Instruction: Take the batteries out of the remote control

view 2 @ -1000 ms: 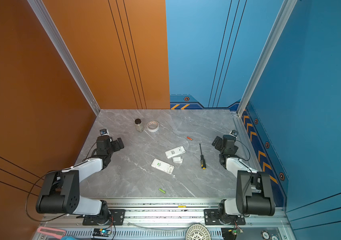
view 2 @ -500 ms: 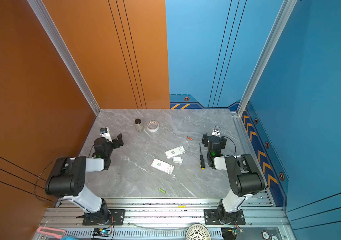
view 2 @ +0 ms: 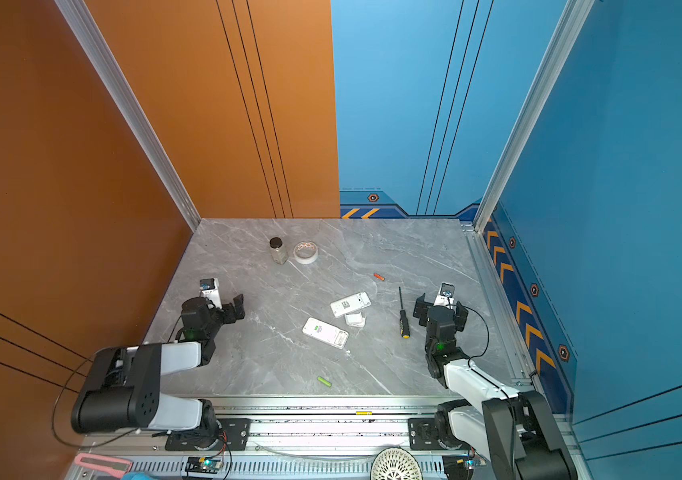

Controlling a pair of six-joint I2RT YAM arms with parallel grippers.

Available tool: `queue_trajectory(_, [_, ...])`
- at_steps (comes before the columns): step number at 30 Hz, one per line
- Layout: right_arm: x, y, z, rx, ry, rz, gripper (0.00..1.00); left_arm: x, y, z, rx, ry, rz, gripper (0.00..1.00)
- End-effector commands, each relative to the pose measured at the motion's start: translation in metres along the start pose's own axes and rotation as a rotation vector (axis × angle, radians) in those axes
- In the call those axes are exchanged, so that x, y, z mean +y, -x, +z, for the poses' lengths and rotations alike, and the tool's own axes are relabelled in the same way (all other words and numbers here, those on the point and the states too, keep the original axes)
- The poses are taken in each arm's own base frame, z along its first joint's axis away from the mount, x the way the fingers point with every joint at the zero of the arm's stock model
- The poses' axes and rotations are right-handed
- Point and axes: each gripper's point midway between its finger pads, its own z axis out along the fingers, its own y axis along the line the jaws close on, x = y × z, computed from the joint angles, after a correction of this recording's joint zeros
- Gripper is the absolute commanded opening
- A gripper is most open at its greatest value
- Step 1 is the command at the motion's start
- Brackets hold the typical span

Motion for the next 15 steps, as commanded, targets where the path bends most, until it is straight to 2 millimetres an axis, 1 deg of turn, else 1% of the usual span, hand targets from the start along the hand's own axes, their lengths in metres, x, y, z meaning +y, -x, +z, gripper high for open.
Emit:
queue_trajectory(1, [0.013, 0.023, 0.018, -0.046, 0.032, -0.040, 1.00, -0.041, 0.024, 0.009, -0.061, -0.116, 0.138, 0.98])
queue_trajectory(2, [0.018, 0.026, 0.022, -0.067, 0.048, -0.066, 1.00, -0.042, 0.021, 0.009, -0.077, -0.105, 0.147, 0.98])
queue_trajectory(3, [0.016, 0.026, 0.026, -0.087, 0.042, -0.064, 1.00, -0.034, 0.026, 0.009, -0.128, -0.070, 0.116, 0.98])
queue_trajectory(4, [0.011, 0.020, 0.033, -0.070, 0.030, -0.037, 1.00, -0.024, 0.025, 0.009, -0.121, -0.053, 0.074, 0.98])
queue_trajectory(5, [0.009, 0.015, 0.038, -0.053, 0.033, -0.025, 1.00, -0.020, 0.025, 0.007, -0.116, -0.056, 0.053, 0.98])
queue_trajectory(7, [0.010, 0.004, 0.049, -0.041, 0.038, -0.013, 1.00, -0.020, 0.026, 0.008, -0.124, -0.047, 0.052, 0.98])
queue_trajectory(8, [0.008, 0.004, 0.055, -0.038, 0.021, -0.007, 1.00, -0.019, 0.026, 0.009, -0.121, -0.036, 0.059, 0.98])
queue_trajectory(9, [0.007, -0.002, 0.055, 0.021, 0.018, -0.015, 1.00, -0.020, 0.026, 0.011, -0.111, -0.026, 0.067, 0.98])
queue_trajectory(11, [0.007, 0.003, 0.057, -0.018, 0.033, 0.008, 1.00, -0.020, 0.025, 0.013, -0.096, 0.002, 0.082, 0.98])
queue_trajectory(13, [0.007, 0.001, 0.056, 0.013, 0.032, -0.003, 1.00, -0.021, 0.026, 0.013, -0.096, 0.012, 0.089, 0.98])
queue_trajectory(15, [0.007, 0.002, 0.056, -0.010, 0.030, -0.004, 1.00, -0.021, 0.025, 0.013, -0.096, 0.017, 0.094, 0.98])
